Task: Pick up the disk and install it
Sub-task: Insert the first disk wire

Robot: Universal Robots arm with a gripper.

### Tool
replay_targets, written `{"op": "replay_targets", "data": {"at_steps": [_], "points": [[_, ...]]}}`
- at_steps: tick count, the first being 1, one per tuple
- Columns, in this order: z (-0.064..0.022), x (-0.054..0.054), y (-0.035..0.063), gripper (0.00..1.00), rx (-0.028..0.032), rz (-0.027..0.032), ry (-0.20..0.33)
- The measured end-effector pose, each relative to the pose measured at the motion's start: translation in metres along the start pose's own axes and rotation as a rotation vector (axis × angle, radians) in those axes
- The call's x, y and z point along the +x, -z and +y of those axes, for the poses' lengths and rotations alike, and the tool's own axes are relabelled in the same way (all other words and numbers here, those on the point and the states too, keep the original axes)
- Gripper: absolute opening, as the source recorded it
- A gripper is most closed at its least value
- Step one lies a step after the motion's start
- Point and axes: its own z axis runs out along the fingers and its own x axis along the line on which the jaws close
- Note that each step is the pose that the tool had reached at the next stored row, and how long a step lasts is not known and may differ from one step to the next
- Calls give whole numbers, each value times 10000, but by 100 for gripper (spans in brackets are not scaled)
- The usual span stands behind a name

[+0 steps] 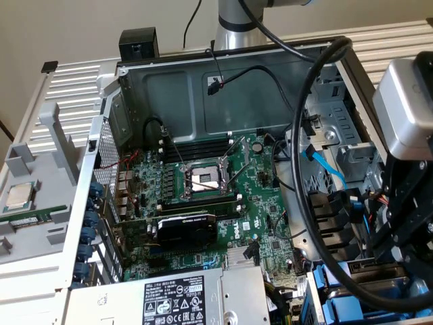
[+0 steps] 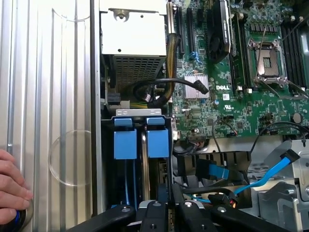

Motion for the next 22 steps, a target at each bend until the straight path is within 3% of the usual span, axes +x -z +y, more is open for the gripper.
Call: {"op": "replay_targets", "data": {"at_steps": [7,13,17,22], "points": [[27,-3,-5,16,13,14,126],[47,-30,-12,16,189,44,301],[47,-31,-14,16,191,52,364],[52,-31,-17,16,316,58,465]]}}
